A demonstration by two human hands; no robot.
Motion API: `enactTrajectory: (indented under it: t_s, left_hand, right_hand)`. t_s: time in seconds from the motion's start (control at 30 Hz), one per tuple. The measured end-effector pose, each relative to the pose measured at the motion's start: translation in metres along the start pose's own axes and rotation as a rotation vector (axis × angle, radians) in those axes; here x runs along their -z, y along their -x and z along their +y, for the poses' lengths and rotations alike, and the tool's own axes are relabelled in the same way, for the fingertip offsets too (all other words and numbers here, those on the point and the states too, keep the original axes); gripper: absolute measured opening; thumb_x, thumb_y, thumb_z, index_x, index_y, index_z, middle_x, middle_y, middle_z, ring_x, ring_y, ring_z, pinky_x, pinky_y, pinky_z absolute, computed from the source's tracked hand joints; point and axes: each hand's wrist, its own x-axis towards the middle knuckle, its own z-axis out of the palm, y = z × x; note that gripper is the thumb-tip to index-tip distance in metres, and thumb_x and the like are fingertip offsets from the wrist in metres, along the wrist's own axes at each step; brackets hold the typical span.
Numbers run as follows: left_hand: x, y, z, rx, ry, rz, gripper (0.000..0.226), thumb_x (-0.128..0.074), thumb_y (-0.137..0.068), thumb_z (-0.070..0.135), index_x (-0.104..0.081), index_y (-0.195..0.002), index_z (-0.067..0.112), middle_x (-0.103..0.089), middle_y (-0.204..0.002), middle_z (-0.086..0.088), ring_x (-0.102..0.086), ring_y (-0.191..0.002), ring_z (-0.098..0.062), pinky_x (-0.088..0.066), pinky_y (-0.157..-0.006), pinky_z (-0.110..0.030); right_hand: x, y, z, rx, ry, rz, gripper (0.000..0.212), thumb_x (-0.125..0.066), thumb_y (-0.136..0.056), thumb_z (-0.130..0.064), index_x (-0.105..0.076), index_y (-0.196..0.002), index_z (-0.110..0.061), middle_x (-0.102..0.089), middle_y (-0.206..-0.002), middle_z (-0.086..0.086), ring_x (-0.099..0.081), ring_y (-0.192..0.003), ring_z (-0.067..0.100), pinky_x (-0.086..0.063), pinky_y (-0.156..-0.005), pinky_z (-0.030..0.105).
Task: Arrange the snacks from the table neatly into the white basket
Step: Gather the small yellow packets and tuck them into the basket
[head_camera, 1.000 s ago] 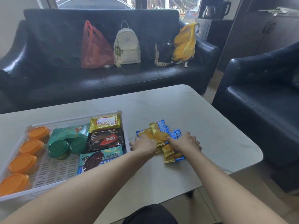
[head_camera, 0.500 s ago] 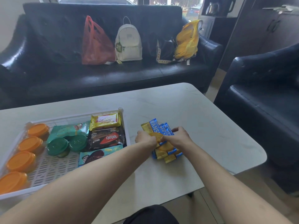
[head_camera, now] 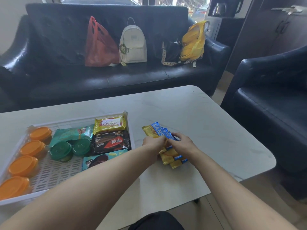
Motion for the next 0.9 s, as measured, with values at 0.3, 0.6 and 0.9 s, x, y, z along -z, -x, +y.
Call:
enactTrajectory:
  t_s: [0.3, 0.6, 0.9]
  left_hand:
    - [-0.002, -0.007, -0.01, -0.062, 0.021, -0.063, 0.024, -0.075, -0.079, 0.022, -0.07, -0.101, 0.015, -0.076, -0.092, -0.009, -0.074, -0.081, -0.025, -0.062, -0.061, -0.036]
    - [-0.003, -0.008, 0.008, -0.119, 0.303, 0.031, 0.037, -0.078, -0.077, 0.017, -0.063, -0.109, 0.009, -0.073, -0.093, -0.009, -0.069, -0.071, -0.018, -0.051, -0.048, -0.025]
    - [-0.006, -0.005, 0.003, -0.106, 0.258, -0.099, 0.052, -0.077, -0.074, 0.007, -0.055, -0.121, 0.006, -0.073, -0.104, -0.015, -0.073, -0.088, -0.026, -0.058, -0.073, -0.035]
  right_hand:
    - [0.002, 0.002, 0.001, 0.021, -0.113, 0.041, 0.019, -0.059, -0.087, -0.027, -0.072, -0.098, -0.035, -0.073, -0.1, -0.004, -0.069, -0.101, 0.016, -0.057, -0.085, 0.031]
    - [0.004, 0.009, -0.003, -0.182, -0.416, 0.386, 0.049, -0.048, -0.092, -0.053, -0.051, -0.122, -0.015, -0.062, -0.114, 0.01, -0.06, -0.101, 0.027, -0.047, -0.085, 0.036]
    - [0.003, 0.014, 0.008, -0.024, -0.722, 0.065, 0.08, -0.082, -0.075, -0.015, -0.039, -0.143, -0.02, -0.068, -0.122, 0.008, -0.071, -0.103, 0.03, -0.055, -0.095, 0.053]
